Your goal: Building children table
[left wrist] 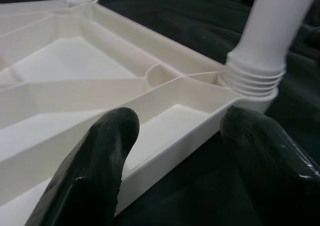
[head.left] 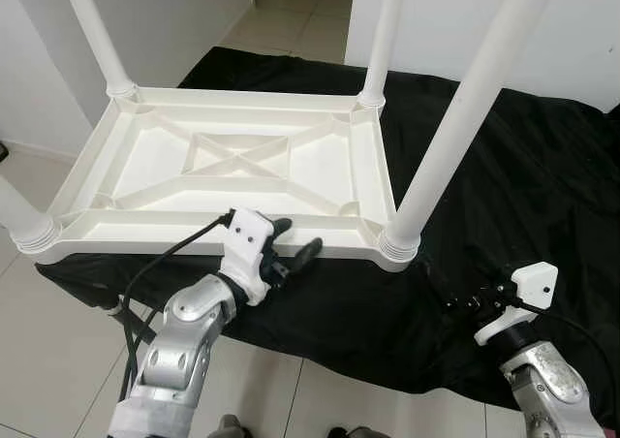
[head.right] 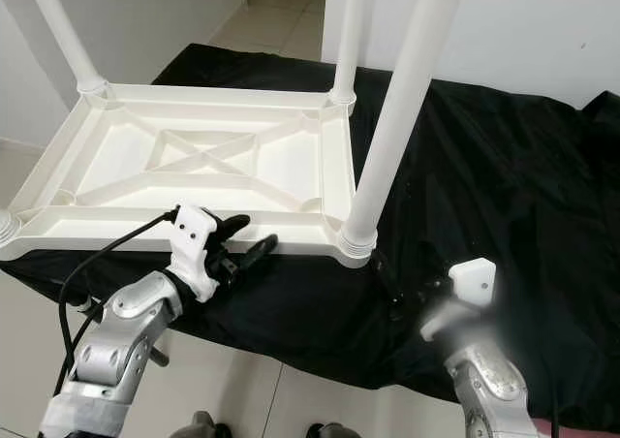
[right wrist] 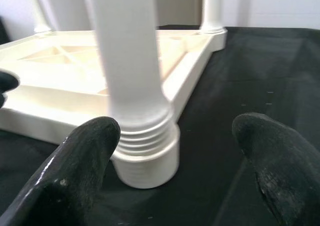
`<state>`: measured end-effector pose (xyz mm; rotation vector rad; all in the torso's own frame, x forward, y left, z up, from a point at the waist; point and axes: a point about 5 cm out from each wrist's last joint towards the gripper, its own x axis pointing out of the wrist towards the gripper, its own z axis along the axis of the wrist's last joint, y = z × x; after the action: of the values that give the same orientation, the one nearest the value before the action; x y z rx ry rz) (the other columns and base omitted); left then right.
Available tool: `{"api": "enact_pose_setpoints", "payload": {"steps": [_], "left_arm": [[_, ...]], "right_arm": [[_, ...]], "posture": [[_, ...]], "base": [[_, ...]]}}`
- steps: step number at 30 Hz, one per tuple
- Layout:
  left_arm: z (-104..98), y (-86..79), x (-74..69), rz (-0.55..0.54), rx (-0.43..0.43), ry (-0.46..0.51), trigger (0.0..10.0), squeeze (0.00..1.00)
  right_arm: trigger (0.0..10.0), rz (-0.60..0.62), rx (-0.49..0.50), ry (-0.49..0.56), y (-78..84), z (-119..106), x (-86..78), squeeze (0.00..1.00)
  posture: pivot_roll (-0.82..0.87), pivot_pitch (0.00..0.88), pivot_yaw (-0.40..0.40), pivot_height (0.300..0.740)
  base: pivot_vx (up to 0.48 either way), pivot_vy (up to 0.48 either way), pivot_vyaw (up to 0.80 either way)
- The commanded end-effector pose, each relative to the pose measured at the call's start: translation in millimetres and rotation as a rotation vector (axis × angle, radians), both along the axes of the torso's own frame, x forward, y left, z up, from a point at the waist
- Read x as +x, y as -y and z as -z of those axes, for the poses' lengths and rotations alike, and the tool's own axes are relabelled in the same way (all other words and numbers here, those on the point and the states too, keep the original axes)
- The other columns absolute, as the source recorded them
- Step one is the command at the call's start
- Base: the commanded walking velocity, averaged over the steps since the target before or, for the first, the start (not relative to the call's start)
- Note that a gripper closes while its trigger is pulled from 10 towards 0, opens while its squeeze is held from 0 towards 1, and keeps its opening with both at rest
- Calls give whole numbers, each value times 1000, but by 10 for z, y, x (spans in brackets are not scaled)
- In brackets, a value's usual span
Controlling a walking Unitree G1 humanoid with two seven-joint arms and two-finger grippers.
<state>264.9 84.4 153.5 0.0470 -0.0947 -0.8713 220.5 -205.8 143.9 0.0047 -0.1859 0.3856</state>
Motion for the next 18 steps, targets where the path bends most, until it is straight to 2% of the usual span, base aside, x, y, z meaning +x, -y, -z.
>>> {"api": "enact_pose_setpoints", "payload": {"steps": [1,4,7,12,14,15,18], "left_arm": [[-29,98,-107,102,3,11,10000,0],[-68,182,-187,138,7,36,10000,0],[-77,202,-203,153,5,37,10000,0],[-150,272,-257,221,11,93,10000,0],[-167,282,-267,238,5,95,10000,0],[-170,301,-275,266,-17,55,10000,0],[-176,321,-286,290,-27,36,10000,0]], "right_arm": [[10000,-36,-8,-18,-20,8,32,0],[10000,-80,-2,-24,-54,-5,120,0],[10000,-93,-11,-25,-68,-6,146,0],[10000,-144,-27,-25,-134,-15,320,0],[10000,-156,-28,-24,-153,-22,357,0],[10000,-173,-36,-26,-176,-21,407,0],[10000,-187,-44,-27,-196,-16,455,0]], "posture": [[-23,108,-10,740],[-11,114,-14,740],[-9,114,-10,740],[-2,115,-16,740],[-2,115,-16,740],[2,113,-19,740],[7,112,-25,740]], "base": [[0,0,0],[0,0,0],[0,0,0],[0,0,0],[0,0,0],[0,0,0],[0,0,0]]}}
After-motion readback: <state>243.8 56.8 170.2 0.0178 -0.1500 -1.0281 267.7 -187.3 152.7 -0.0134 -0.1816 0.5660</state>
